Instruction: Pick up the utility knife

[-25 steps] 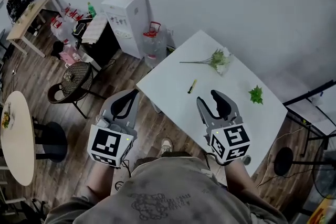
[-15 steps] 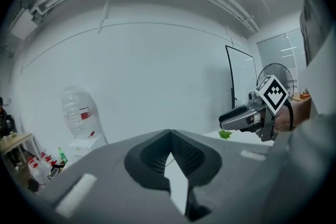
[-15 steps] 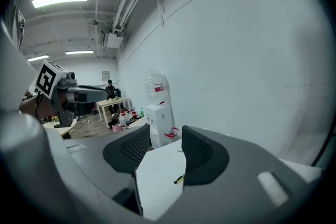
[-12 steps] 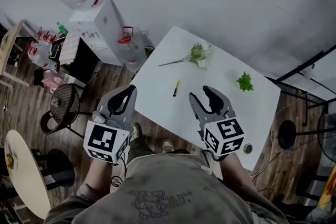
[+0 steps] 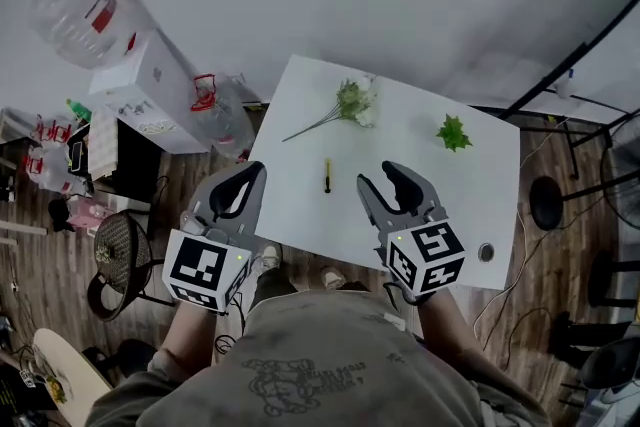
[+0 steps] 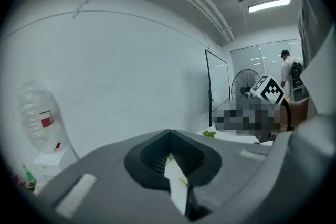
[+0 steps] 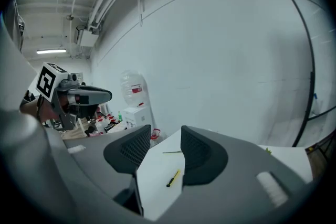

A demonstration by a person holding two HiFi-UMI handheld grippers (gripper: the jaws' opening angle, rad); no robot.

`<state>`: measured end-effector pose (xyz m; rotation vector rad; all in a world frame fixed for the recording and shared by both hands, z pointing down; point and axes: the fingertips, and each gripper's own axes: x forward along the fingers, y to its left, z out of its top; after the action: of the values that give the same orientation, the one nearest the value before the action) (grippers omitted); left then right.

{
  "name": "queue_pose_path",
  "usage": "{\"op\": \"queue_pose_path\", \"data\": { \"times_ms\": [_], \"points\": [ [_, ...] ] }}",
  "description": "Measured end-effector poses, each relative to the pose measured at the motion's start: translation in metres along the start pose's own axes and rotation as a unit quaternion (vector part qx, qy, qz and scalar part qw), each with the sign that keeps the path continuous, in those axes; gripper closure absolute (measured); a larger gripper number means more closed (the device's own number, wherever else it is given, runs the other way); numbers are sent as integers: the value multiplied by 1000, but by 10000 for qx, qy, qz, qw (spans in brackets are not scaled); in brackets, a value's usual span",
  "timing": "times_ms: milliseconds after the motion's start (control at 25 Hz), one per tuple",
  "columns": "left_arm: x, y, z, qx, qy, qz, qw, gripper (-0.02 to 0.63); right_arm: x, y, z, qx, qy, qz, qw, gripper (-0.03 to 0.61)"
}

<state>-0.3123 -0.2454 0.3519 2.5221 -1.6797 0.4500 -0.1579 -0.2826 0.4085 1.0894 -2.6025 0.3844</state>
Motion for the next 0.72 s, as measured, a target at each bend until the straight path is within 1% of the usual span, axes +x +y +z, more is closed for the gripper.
{"op": "queue_pose_path", "data": {
  "times_ms": [240,360,560,720],
  "points": [
    [10,28,7,242,-87,-734,9970,614,5,12,10,225,-62,-725,9971,374],
    [9,41,6,350,-90,-1000,9943,614,3,18,15,251,-93,-1053,9941,374],
    [12,52,7,486,-123,-1332,9898,614,-3,18,21,356,-163,-1491,9880,376],
    [12,56,2,483,-81,-1438,9884,614,-2,24,18,373,-145,-1580,9866,376]
  ]
}}
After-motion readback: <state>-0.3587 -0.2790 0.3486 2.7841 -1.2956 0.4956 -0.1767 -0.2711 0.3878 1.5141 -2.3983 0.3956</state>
